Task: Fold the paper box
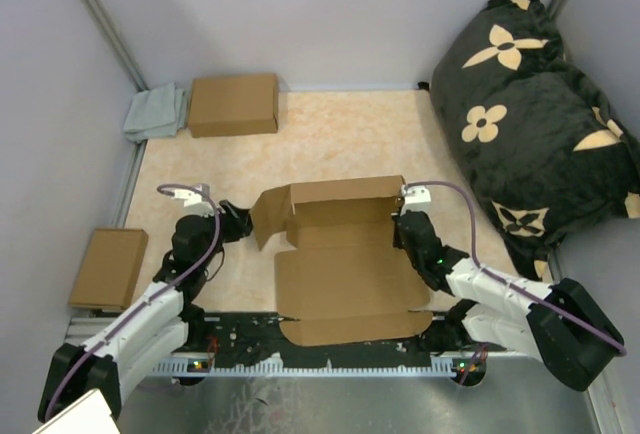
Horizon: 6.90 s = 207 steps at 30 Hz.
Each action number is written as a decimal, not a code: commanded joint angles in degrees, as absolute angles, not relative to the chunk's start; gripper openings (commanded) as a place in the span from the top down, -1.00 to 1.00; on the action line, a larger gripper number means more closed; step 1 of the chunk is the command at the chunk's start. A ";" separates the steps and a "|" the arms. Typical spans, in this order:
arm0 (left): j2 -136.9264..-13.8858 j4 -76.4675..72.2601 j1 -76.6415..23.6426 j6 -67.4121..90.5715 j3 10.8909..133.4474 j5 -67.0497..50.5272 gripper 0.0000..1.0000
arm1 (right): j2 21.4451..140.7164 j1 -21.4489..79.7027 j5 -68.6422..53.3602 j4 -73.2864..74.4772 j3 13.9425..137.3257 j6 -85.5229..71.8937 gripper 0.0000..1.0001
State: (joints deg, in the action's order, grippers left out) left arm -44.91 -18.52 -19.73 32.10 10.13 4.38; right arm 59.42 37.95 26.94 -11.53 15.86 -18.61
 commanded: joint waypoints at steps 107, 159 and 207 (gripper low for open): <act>-96.25 49.49 -57.83 52.81 69.59 66.81 0.03 | 74.07 37.38 18.80 -0.61 38.75 -30.16 1.00; -50.68 44.83 -44.12 24.88 54.24 33.59 -0.26 | 94.49 31.80 4.08 19.24 84.88 4.17 -0.30; -45.79 37.94 -41.13 26.54 42.88 27.91 -0.21 | 141.47 33.66 -8.64 30.18 126.63 12.07 0.26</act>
